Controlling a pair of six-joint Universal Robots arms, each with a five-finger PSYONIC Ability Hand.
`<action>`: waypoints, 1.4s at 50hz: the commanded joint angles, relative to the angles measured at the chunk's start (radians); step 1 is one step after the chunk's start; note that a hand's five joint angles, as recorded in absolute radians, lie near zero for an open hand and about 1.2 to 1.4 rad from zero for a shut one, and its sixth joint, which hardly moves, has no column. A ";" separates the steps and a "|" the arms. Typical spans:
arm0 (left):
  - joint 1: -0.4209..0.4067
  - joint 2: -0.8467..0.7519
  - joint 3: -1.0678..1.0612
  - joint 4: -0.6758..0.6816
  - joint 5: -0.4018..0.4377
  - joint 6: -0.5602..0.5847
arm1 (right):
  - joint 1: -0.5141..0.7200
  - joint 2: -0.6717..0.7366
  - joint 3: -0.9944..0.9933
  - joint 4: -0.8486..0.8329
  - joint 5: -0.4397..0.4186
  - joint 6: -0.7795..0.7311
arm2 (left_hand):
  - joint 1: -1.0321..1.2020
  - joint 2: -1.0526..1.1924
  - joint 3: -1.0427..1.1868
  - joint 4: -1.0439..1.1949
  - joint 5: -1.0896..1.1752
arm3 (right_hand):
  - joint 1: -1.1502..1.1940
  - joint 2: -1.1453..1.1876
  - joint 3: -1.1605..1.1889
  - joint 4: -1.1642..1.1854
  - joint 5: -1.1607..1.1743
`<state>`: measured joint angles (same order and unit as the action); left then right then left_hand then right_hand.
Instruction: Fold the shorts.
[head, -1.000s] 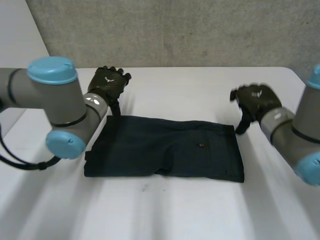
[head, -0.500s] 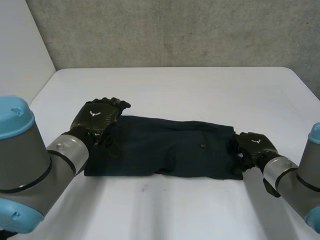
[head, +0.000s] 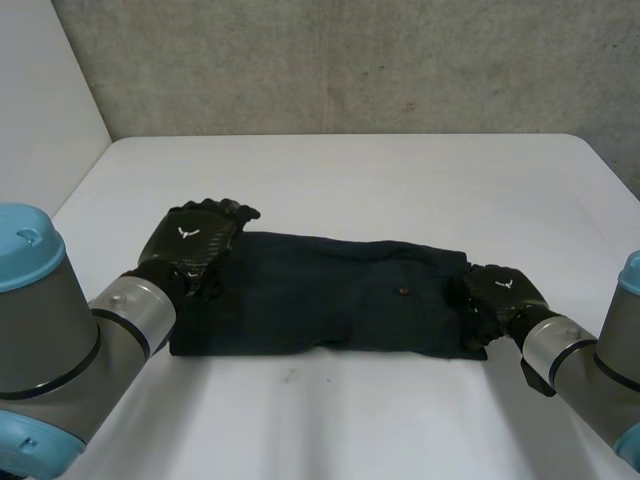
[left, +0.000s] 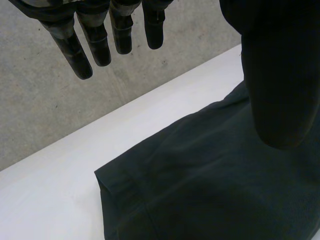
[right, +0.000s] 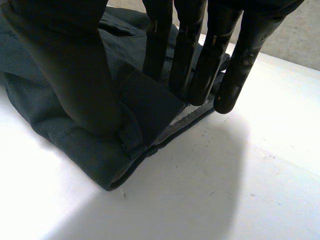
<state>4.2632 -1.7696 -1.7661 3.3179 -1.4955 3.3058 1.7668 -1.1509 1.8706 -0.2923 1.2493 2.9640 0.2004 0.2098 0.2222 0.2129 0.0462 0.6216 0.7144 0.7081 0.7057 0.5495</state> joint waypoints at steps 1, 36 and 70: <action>0.000 0.001 -0.010 0.002 0.001 0.000 | 0.008 0.022 -0.019 -0.002 0.001 -0.002 | 0.013 0.004 -0.009 0.001 -0.007 | 0.276 0.183 0.189 0.192 0.173; 0.130 0.110 -0.052 -0.006 0.005 0.000 | 0.202 -0.153 -0.329 0.257 0.021 -0.310 | 0.001 -0.008 -0.020 -0.011 -0.019 | 0.775 0.682 0.688 0.691 0.672; 0.080 0.147 0.128 -0.024 0.031 -0.083 | 0.453 -0.047 -0.604 0.289 0.013 0.222 | 0.013 0.004 -0.009 0.001 -0.007 | -0.395 -0.488 -0.482 -0.479 -0.498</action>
<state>4.4067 -1.6159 -1.7075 3.3074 -1.4631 3.2844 2.3133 -1.1168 1.2394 -0.0246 1.2271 3.0474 0.2004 0.2098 0.2222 0.2129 0.0462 0.2985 0.3489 0.3356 0.3296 0.1593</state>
